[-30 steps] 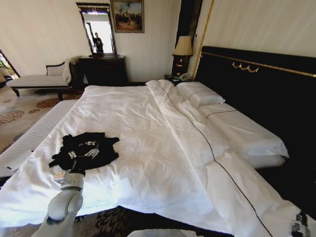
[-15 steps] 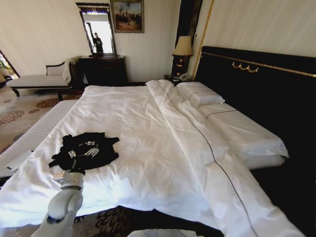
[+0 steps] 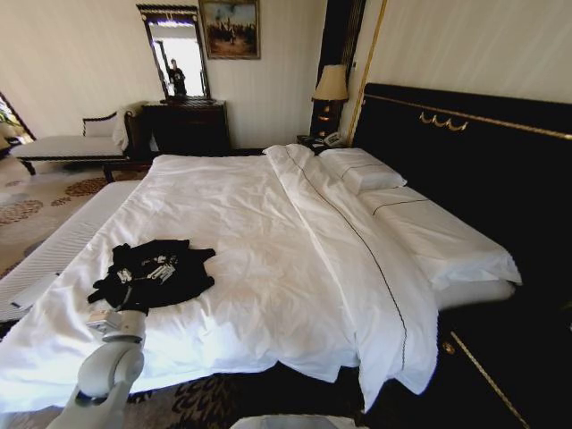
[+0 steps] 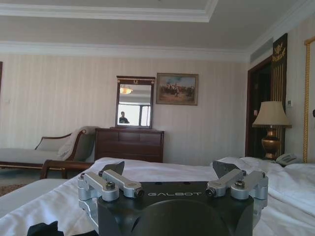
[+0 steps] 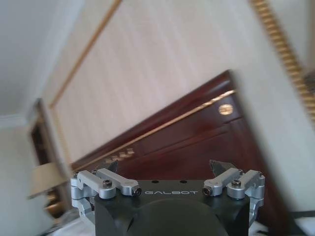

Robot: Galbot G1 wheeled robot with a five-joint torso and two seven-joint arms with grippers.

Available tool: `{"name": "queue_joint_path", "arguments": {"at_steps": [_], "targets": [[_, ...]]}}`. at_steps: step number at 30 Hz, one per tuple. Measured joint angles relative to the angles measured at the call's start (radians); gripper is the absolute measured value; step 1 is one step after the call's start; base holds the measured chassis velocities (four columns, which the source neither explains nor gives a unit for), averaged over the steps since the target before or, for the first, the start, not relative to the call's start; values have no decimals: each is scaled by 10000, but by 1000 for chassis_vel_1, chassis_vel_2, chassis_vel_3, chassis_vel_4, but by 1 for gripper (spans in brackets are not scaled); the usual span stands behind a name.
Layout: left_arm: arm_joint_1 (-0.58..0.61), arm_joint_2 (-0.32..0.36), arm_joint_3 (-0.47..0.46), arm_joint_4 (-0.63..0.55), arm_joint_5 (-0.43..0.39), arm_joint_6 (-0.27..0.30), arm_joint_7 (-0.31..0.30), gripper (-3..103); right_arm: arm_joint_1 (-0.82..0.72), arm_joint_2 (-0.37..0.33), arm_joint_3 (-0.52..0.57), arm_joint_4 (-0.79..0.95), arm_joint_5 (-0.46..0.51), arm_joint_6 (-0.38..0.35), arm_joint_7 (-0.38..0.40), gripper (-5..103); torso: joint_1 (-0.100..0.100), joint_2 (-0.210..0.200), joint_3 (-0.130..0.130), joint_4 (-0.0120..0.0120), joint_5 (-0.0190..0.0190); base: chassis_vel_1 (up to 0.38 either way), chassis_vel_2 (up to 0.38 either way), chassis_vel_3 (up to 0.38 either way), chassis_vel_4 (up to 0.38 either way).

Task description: Fold the clothes on the bed.

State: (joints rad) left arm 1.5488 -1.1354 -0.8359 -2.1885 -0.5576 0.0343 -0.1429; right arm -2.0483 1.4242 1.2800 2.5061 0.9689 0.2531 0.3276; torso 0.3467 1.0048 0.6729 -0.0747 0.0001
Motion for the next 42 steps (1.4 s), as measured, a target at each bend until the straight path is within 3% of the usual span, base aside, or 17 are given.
{"name": "queue_joint_path", "arguments": {"at_steps": [6,8,11,12,16,25,35,42], "targets": [[-84,606,-348,-470,-624,970,-357,100,465,-1027,-487,-89,306,130,-1759,100,0,0,0,-7,-4,0,0,0,0],[-80,696,-416,-562,-721,1092,-378,100,571,-1151,-509,-194,334,154,-1938,100,0,0,0,-8,-5,0,0,0,0],[210,843,-1077,-1120,-1175,1478,-448,100,1220,-2043,-914,-922,471,169,-2578,100,0,0,0,-7,4,0,0,0,0],[210,843,-1077,-1120,-1175,1478,-448,100,1220,-2043,-914,-922,471,169,-2578,100,0,0,0,-7,4,0,0,0,0],[576,707,-1934,-1659,-1480,1841,-561,100,1957,-3508,-1680,-1724,550,166,-2907,100,1,0,0,-5,2,0,0,0,0],[1628,137,-3299,-2263,-1712,1949,-544,100,3256,-4954,-2623,-2789,820,234,-2737,100,0,0,0,-9,2,0,0,0,0],[2873,-930,-3915,-2638,-1013,1684,-386,100,4701,-5402,-4147,-3626,178,629,-2949,100,1,0,0,-6,0,0,0,0,0],[2745,-1854,-3486,-2838,-119,1596,-389,100,5266,-5293,-4825,-3860,-424,773,-3219,100,0,0,0,-6,-2,0,0,0,0]]}}
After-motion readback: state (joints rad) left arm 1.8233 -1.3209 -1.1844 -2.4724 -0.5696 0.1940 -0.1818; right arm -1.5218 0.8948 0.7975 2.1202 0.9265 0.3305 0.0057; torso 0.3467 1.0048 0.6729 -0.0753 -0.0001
